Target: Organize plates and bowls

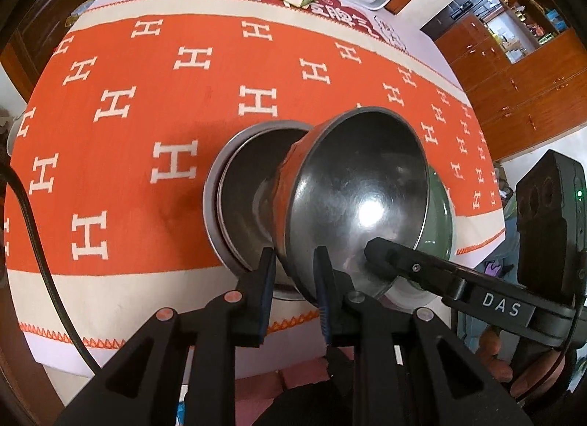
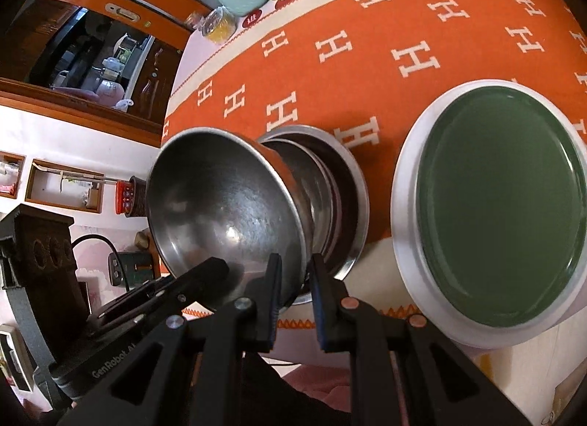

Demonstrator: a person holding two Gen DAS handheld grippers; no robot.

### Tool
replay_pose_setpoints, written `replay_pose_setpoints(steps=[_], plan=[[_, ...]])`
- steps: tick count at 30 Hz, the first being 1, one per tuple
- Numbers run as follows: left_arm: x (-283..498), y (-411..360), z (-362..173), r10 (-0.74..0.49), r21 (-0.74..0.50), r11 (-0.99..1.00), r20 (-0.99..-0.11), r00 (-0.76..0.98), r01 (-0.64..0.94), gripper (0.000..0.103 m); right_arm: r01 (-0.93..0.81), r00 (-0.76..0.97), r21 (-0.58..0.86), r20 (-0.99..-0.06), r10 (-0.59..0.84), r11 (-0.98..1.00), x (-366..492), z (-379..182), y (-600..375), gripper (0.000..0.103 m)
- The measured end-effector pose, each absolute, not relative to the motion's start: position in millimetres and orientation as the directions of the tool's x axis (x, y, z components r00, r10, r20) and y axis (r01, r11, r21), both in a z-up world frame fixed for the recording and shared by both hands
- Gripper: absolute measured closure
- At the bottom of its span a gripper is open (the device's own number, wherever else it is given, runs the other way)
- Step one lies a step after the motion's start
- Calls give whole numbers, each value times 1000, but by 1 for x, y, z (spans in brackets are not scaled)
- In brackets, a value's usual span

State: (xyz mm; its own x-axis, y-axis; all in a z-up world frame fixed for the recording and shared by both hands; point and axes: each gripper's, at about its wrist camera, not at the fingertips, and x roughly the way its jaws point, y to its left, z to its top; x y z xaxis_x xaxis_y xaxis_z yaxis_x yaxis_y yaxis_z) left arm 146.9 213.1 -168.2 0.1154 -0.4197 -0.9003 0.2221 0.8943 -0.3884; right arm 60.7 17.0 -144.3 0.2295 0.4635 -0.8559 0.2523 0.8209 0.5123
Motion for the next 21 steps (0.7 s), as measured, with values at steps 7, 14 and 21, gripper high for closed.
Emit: replay_pose_setpoints(steps=[7, 14, 21], plan=[[149, 215, -175, -396, -371, 905, -913, 93, 209, 82, 269, 199, 509, -860, 470, 818, 63, -149, 17, 87], [153, 214, -175, -392, -365, 904, -915, 93, 222, 79, 298, 201, 511, -859, 471, 806, 64, -152, 12, 81], [159, 215, -169, -390, -354, 902, -914, 113, 248, 76, 312, 216, 515, -857, 469, 798, 65, -150, 6, 81]])
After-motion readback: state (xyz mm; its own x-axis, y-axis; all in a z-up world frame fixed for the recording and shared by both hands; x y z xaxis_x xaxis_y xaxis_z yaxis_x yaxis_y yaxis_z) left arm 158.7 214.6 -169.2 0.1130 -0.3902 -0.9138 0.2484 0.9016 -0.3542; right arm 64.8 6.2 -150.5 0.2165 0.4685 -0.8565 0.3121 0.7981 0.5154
